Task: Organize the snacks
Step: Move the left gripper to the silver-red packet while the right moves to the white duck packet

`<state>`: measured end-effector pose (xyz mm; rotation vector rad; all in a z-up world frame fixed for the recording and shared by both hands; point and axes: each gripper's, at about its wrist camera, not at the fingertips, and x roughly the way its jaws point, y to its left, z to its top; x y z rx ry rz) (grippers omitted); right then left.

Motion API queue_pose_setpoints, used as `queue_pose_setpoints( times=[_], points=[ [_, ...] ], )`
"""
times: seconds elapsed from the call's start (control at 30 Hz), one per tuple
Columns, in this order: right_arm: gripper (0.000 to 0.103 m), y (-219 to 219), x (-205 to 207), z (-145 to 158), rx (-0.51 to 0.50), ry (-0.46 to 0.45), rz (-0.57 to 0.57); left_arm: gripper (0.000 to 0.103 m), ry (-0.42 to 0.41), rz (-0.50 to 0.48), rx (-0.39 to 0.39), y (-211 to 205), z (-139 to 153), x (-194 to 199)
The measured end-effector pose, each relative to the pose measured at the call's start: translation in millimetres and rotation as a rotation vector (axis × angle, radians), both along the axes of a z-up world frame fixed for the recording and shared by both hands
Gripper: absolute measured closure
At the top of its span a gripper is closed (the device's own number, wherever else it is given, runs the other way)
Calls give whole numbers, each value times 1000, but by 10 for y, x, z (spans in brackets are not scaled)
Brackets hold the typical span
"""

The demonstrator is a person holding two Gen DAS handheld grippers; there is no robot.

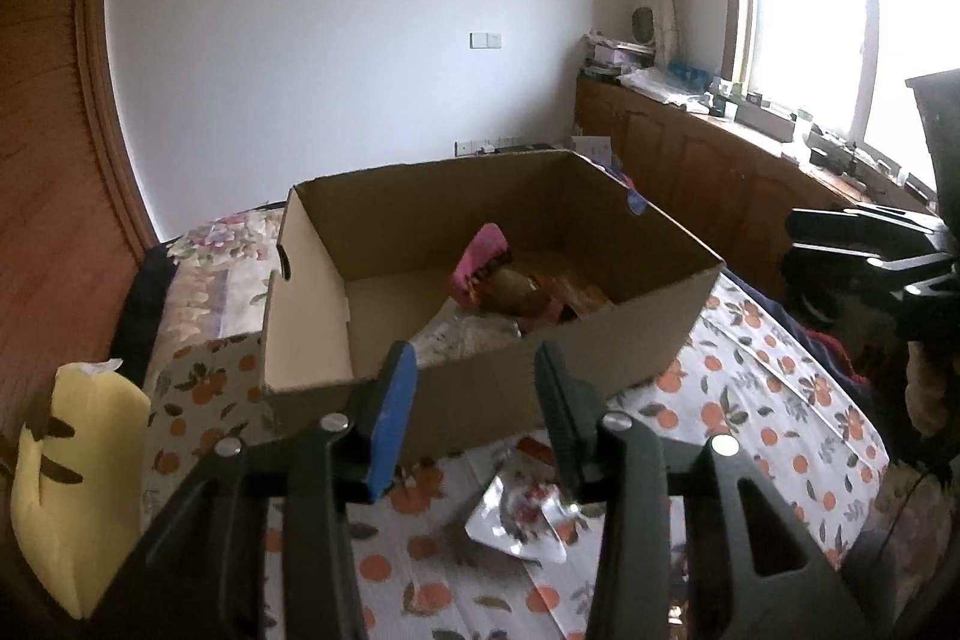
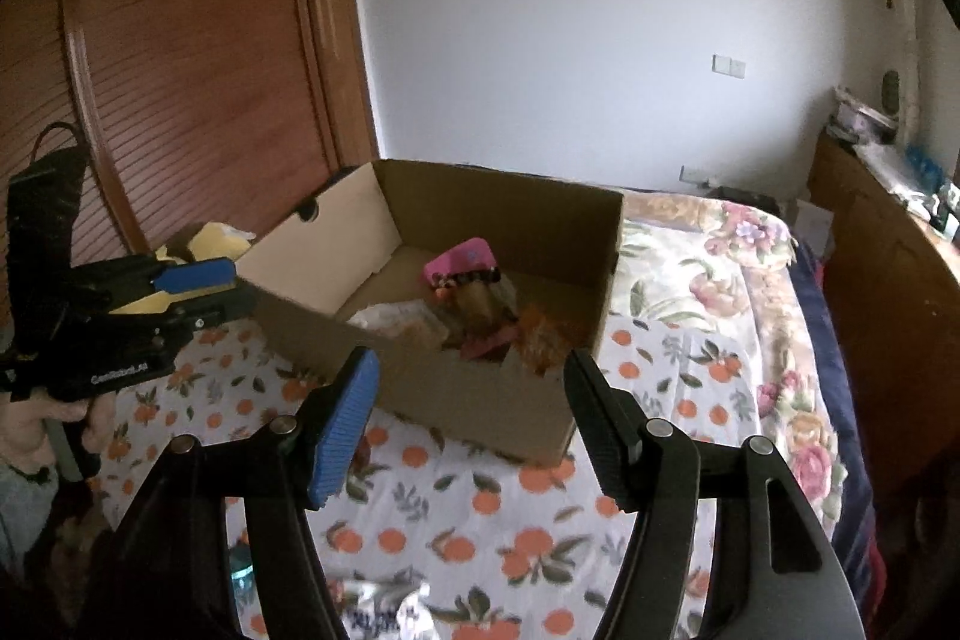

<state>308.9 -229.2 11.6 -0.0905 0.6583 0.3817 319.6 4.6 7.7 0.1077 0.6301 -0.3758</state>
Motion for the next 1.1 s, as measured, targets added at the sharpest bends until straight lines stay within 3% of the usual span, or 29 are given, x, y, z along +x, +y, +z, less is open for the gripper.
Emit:
queue_pose_setpoints(
  times=[0.23,0.57,0.87,1.1],
  points=[
    [36,21,-313,-222,-8,26,13,61,-3,-17,54,-100,-144,-309],
    [36,71,-648,-567,11,42,11,61,1,-30,48,-280,-417,-556],
    [36,179,-836,-976,-21,77,22,60,73,-62,70,-388,-786,-471],
    [29,168,-917,-1326,66,149,-17,60,151,-109,99,-426,-1037,-240]
  ],
)
